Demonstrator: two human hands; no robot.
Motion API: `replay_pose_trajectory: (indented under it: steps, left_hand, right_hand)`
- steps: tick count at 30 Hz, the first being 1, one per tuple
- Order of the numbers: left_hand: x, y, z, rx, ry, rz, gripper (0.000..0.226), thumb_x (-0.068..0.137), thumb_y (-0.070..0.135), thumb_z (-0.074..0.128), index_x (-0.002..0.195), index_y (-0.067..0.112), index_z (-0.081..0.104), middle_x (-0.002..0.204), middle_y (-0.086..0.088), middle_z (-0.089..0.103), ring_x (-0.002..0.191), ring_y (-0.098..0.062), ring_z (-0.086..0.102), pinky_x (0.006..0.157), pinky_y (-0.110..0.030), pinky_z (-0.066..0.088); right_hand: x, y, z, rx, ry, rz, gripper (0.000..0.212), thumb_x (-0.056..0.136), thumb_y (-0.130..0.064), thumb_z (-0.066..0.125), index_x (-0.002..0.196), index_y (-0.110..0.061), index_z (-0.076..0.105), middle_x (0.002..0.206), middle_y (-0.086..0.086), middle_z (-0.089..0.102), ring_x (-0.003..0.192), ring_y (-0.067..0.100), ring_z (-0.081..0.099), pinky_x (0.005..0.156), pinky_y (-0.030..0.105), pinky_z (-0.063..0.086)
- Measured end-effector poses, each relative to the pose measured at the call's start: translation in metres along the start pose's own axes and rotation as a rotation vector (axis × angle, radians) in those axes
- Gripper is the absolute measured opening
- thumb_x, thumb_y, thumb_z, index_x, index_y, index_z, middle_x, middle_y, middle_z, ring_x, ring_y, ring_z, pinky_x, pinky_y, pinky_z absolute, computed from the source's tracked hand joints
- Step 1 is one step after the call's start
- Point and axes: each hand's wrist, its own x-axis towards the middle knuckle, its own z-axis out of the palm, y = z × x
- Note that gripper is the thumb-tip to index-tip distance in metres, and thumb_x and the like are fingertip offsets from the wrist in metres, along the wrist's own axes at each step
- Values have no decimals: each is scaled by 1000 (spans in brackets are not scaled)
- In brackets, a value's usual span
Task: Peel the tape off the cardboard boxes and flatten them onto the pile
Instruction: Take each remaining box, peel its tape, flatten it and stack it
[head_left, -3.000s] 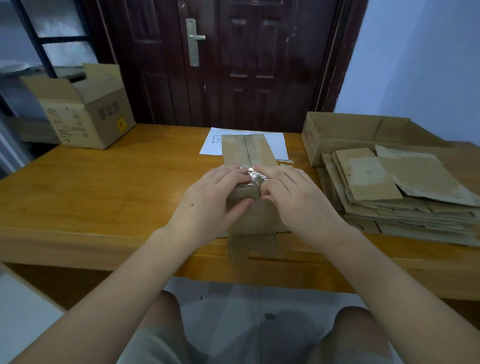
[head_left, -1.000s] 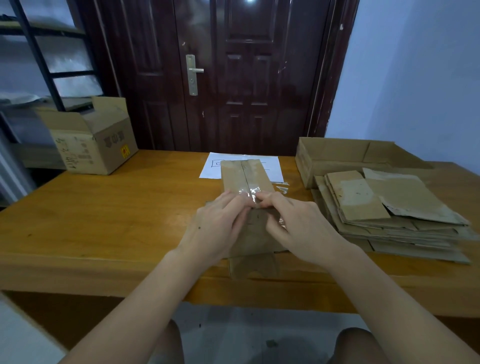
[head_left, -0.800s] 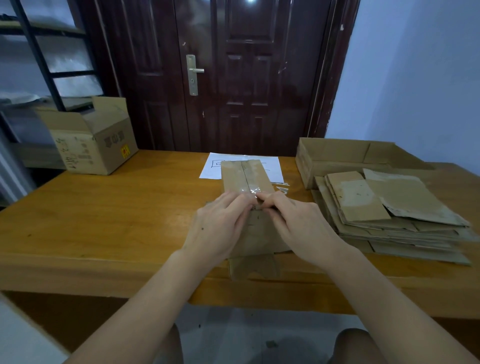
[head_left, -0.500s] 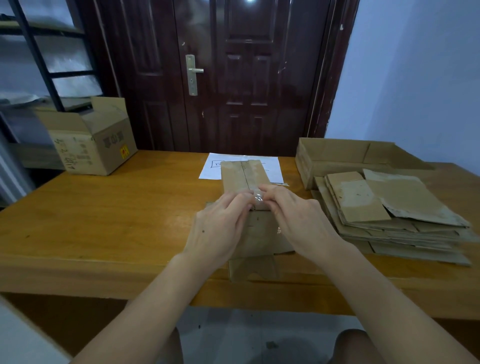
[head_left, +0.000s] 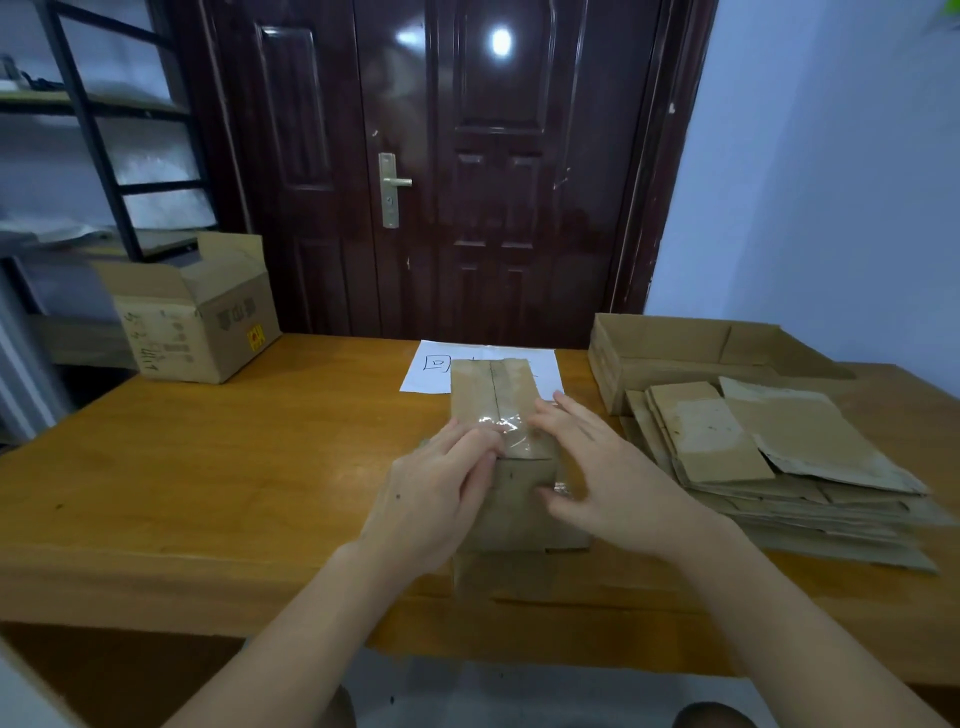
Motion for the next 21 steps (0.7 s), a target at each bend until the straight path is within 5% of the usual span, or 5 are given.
replay_pose_trajectory:
  steps: [3, 6, 9, 16, 21]
  left_hand:
    - [-1, -14, -10, -44, -74, -51, 22, 107, 41, 34, 111, 34, 55, 130, 15, 62, 119, 3, 55, 92, -29, 56]
    - [-5, -24, -20, 7, 38, -25, 23, 103, 33, 46, 110, 26, 67, 133, 13, 60, 132, 4, 43, 108, -28, 42]
    - [-11, -25, -26, 53, 181, -105, 12, 99, 24, 62, 107, 22, 71, 122, 8, 59, 116, -9, 52, 91, -34, 50]
    - [-20, -16, -37, -161, 233, -550, 28, 96, 29, 67, 120, 34, 53, 103, 20, 56, 95, 1, 57, 73, -25, 52]
    - [-29, -27, -46, -100, 143, -784, 58, 93, 61, 56, 139, 29, 39, 116, 18, 57, 101, -3, 60, 76, -28, 57]
  right_hand:
    - [-1, -5, 2, -53, 9, 22, 72, 93, -56, 63, 155, -41, 28, 164, -24, 17, 150, -8, -4, 125, 33, 12]
    - [-5, -19, 15, -178, 141, 5, 69, 87, -66, 59, 147, -33, 49, 156, -14, 41, 146, 4, 27, 123, 39, 27]
    - [-2, -35, 24, -318, 302, 3, 65, 79, -72, 59, 123, -26, 70, 126, -4, 69, 122, 19, 57, 105, 43, 47]
    - [11, -69, 38, -195, 261, -102, 47, 98, -59, 45, 134, -31, 58, 118, -2, 53, 118, 18, 47, 115, 43, 37]
    - [21, -83, 39, -240, 301, -118, 33, 97, -29, 60, 129, -27, 65, 110, -1, 55, 94, 16, 57, 76, 31, 56]
